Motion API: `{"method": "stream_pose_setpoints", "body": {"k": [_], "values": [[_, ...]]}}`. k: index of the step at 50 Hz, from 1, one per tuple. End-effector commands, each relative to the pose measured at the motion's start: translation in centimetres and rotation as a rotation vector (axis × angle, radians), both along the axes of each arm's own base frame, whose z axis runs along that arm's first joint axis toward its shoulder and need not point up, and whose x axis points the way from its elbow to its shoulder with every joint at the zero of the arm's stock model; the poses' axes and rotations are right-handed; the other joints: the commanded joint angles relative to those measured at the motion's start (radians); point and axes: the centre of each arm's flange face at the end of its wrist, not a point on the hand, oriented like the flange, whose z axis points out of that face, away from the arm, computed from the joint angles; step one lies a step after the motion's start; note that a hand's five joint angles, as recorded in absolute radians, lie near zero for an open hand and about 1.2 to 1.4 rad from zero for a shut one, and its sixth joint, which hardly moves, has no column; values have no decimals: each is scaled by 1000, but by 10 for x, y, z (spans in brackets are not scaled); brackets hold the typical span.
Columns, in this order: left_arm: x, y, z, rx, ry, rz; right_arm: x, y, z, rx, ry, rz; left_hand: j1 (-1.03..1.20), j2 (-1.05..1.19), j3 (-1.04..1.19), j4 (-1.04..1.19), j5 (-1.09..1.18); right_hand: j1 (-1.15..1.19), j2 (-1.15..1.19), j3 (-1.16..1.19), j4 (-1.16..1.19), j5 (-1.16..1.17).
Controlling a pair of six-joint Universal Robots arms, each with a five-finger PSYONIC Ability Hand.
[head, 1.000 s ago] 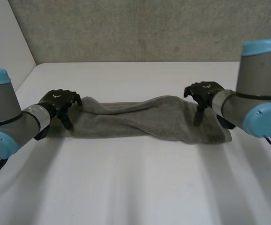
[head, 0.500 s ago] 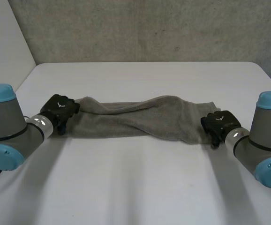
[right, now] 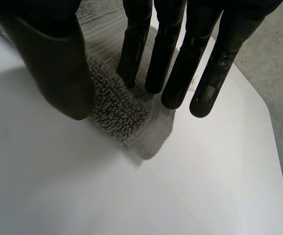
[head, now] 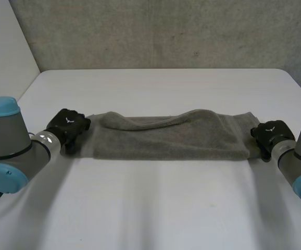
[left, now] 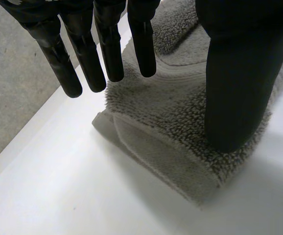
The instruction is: Fold the towel.
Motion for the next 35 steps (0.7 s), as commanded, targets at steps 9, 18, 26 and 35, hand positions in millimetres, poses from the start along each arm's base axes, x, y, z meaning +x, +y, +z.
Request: {"method": "stream_pose_setpoints", "body": {"k": [9,18,26,35], "values": [[-8,15,8,1,4,-28,-1,1,-3,5,10,5,177,179,178,177,174,68,52,58,53,71],[-9,20,6,4,-3,-38,-5,-5,0,-18,69,9,83,85,84,84,80,599,583,589,584,602],[-10,22,39,-72,28,-36,-49,-29,23,-98,215,-88,-32,-29,-31,-31,-35,599,583,589,584,602],[-27,40,72,-140,78,-81,-56,-31,68,-219,258,-113,-52,-50,-51,-52,-55,599,583,589,584,602]]}}
